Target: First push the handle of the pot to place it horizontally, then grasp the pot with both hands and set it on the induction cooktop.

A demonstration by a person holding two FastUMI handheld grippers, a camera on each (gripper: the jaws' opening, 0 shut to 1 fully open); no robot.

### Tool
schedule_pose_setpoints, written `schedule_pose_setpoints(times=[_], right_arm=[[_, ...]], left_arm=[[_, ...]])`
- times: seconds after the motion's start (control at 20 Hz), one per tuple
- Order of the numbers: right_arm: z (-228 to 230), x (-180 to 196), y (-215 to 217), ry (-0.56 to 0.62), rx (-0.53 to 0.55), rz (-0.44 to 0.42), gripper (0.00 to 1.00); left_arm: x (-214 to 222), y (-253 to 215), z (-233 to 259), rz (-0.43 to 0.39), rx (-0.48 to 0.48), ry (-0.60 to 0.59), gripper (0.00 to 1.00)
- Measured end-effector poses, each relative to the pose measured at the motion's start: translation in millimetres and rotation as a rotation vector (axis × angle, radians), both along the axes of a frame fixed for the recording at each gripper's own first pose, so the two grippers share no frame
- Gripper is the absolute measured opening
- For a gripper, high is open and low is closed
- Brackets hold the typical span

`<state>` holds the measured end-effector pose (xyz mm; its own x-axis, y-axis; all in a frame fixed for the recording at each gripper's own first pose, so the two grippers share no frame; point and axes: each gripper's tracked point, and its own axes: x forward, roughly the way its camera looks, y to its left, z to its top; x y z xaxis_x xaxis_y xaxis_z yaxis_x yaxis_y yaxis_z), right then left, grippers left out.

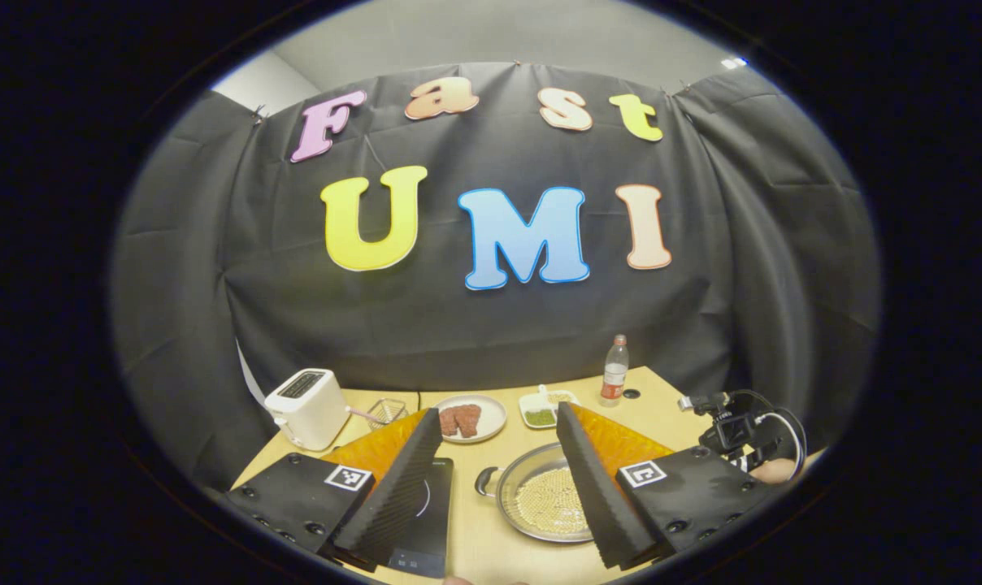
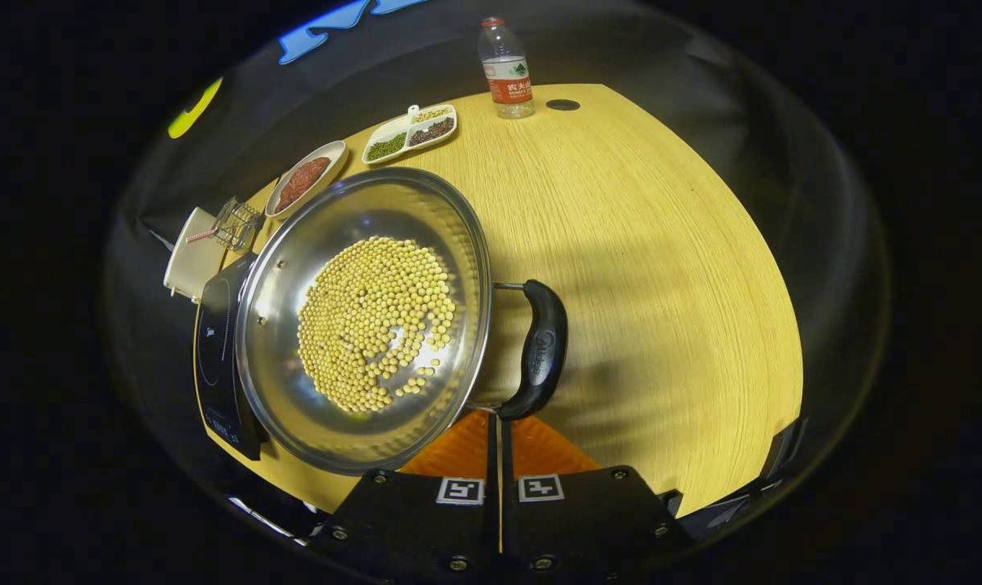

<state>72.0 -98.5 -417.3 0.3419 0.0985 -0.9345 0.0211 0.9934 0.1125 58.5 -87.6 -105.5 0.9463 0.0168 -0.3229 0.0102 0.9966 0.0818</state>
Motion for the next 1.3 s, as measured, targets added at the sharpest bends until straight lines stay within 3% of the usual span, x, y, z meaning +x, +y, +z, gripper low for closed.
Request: schedule_pose_setpoints(times=[0.25, 0.3, 0.75, 0.85, 0.9, 1.0, 1.05, 1.1, 1.3], right_arm=[[-3.0, 17.2, -6.9, 0.004, -0.003, 0.019, 0.01], [-3.9, 19.9, -8.5, 0.006, -0.003, 0.022, 0.01], [-6.0, 48.5, -10.1, 0.009, -0.008, 0.046, 0.01], [-7.2, 50.6, -9.9, 0.011, -0.008, 0.05, 0.01], [-7.9, 51.6, -9.5, 0.013, -0.007, 0.053, 0.01], [-9.3, 52.3, -10.0, 0.018, -0.004, 0.058, 0.01], [-9.6, 52.5, -10.2, 0.019, -0.002, 0.059, 0.01], [-8.9, 52.8, -11.2, 0.016, -0.005, 0.06, 0.01], [-1.9, 51.8, -23.7, -0.028, -0.027, 0.064, 0.01]], left_arm=[[9.1, -4.4, -4.5, 0.025, 0.002, 0.008, 0.95], [11.4, -6.0, -4.2, 0.03, 0.002, 0.007, 0.92], [28.1, -8.5, -4.2, 0.065, 0.011, 0.006, 0.92], [30.2, -4.5, -3.6, 0.079, 0.015, 0.006, 1.0], [30.9, -3.5, -3.4, 0.085, 0.013, 0.007, 0.96], [30.8, -3.0, -5.8, 0.099, 0.008, 0.01, 1.0], [31.1, -2.8, -6.7, 0.106, 0.007, 0.011, 0.96], [30.5, -2.3, -6.2, 0.112, 0.007, 0.012, 1.0], [30.5, -5.1, -9.6, 0.137, 0.0, 0.016, 0.96]])
